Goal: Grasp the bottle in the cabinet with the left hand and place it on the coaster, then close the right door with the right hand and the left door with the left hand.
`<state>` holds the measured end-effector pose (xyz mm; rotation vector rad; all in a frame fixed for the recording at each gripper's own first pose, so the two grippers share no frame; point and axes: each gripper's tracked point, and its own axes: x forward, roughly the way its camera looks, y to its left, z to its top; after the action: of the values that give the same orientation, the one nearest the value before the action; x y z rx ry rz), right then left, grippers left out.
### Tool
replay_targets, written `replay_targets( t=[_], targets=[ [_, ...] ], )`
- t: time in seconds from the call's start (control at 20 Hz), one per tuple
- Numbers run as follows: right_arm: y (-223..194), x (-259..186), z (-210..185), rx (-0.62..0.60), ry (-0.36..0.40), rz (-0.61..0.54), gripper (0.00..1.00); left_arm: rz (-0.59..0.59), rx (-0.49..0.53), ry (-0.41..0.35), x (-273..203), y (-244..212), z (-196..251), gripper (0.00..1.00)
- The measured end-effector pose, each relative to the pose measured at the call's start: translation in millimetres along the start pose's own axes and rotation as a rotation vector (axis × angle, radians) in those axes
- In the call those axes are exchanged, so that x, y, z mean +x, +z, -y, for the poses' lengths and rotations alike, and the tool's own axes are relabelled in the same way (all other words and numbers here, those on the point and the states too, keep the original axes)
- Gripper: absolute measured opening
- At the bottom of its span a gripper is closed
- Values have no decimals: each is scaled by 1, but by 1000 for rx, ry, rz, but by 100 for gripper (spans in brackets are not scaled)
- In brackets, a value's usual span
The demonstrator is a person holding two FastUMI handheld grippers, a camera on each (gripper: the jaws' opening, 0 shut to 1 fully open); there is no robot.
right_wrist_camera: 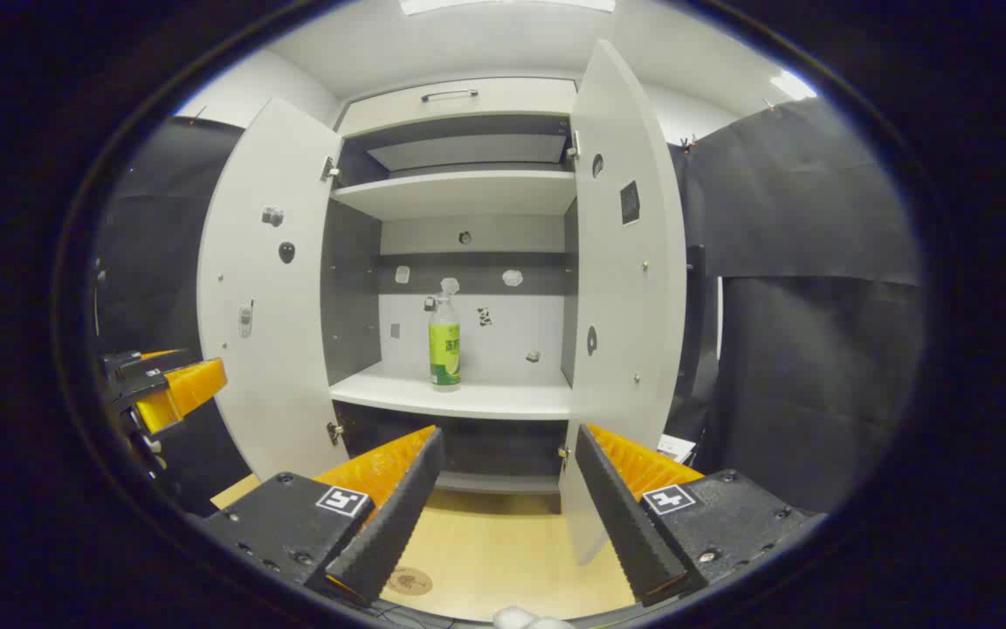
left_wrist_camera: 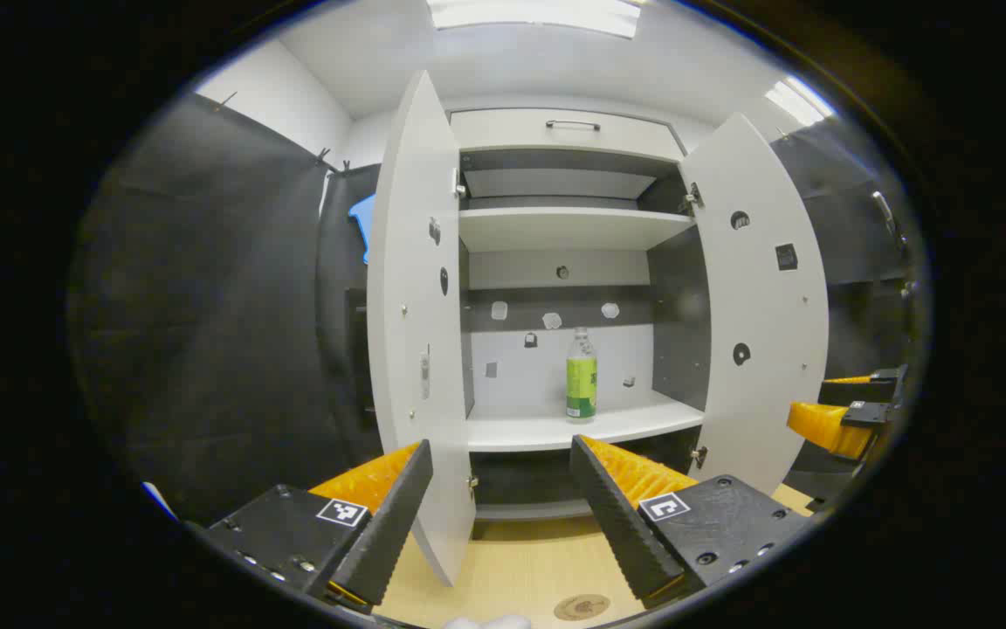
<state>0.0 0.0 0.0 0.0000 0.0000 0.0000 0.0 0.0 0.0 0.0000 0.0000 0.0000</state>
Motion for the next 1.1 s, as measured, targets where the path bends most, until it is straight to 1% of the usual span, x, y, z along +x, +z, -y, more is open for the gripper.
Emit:
replay_targets(
  t=[0.45,0.55,0.9,1.1],
  targets=[
    [7,-9,11,18,-33,7,98,-2,26,-12,-9,2,6,97],
    [7,-12,11,17,-33,10,99,-3,26,-14,-9,3,6,97],
    [5,-16,11,14,-31,6,98,-11,22,-9,-12,0,5,97],
    [6,-12,12,15,-27,8,99,-6,30,-12,3,-3,8,98]
  ],
)
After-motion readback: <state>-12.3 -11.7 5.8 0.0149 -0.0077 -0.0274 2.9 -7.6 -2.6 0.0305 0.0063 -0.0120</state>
